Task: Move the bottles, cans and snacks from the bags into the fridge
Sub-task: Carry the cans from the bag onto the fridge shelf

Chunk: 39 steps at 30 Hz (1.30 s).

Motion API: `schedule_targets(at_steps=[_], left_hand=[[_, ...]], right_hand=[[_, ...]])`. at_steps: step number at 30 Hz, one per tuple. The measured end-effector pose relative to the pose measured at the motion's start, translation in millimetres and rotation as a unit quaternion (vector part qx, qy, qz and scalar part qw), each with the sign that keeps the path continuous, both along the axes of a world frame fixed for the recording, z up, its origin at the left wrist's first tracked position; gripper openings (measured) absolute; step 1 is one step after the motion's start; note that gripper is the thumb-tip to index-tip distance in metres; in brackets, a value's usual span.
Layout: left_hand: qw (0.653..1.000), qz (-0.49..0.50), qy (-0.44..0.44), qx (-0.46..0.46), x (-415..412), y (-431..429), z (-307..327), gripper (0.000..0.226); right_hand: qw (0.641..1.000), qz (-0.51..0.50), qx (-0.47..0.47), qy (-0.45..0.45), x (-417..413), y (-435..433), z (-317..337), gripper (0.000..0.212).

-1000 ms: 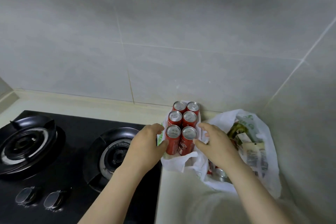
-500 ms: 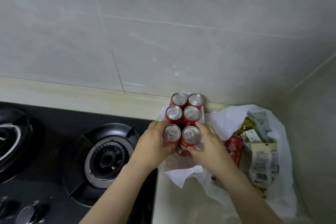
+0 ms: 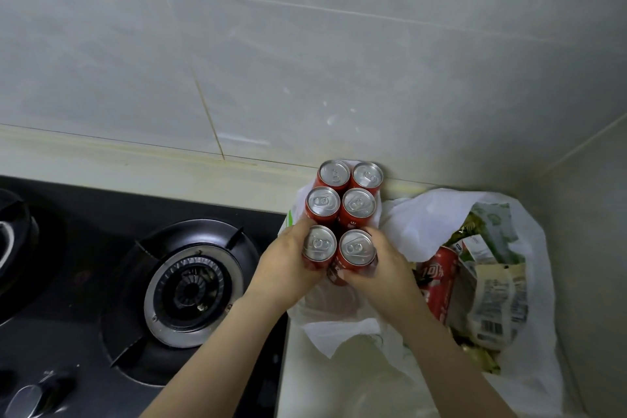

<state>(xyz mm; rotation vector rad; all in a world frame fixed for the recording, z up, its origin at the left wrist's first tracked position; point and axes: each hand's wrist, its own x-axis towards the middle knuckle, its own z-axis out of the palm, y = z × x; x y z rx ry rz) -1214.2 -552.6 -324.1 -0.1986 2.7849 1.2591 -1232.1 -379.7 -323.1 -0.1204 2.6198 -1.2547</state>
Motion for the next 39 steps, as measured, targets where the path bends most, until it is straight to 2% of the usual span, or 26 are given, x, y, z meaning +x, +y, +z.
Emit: schedule_targets(at_steps=[4,8,16,22,26,31,36,39], left_hand=[[0.999,0.029,0.005,0.033,2,-1,-1,0.042],[0.997,0.055,-0.001,0.06,8,-3,4,0.05],[0.988,0.086,0.055,0.12,35,-17,45,0.054],[0.96,0.126,0.119,0.221,60,-26,97,0.058],[0.929,0.129,0.178,0.297,80,-29,142,0.047],[0.893,0.095,0.258,0.358,99,-38,200,0.047],[0.862,0.051,0.339,0.373,114,-49,263,0.051],[0.843,0.017,0.368,0.392,120,-58,299,0.037]], right_hand=[[0.999,-0.028,-0.03,-0.014,1,2,0,0.047],[0.998,-0.032,-0.046,0.004,7,5,7,0.043],[0.99,-0.069,-0.111,0.05,28,9,43,0.048],[0.973,-0.062,-0.194,0.107,50,2,101,0.055],[0.956,-0.053,-0.238,0.165,67,-8,148,0.055],[0.915,-0.016,-0.339,0.218,92,-22,214,0.047],[0.875,0.012,-0.39,0.288,110,-38,272,0.043],[0.853,0.024,-0.417,0.313,114,-47,306,0.048]])
